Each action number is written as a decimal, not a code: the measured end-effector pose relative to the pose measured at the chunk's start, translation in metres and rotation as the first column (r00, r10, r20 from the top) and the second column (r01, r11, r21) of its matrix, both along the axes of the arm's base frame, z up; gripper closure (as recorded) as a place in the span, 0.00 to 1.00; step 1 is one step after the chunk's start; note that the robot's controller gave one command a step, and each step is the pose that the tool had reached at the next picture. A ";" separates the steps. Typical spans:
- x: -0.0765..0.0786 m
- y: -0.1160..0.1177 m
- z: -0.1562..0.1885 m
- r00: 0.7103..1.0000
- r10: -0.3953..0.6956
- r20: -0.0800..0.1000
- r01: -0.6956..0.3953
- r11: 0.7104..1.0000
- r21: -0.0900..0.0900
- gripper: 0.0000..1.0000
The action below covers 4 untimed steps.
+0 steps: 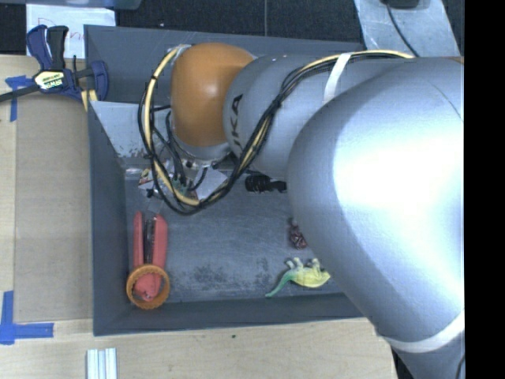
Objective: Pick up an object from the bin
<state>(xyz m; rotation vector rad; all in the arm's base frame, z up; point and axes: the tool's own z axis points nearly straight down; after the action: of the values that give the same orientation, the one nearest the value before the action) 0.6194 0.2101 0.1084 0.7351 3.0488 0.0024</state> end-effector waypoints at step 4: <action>0.007 -0.009 -0.028 0.981 -0.193 0.002 0.193 0.981 0.012 1.00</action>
Offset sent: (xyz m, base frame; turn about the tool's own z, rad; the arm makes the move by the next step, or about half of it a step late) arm 0.0052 -0.0145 -0.0384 0.2032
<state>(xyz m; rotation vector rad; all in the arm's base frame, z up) 0.6262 0.2016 0.0802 1.0266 2.9624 0.0208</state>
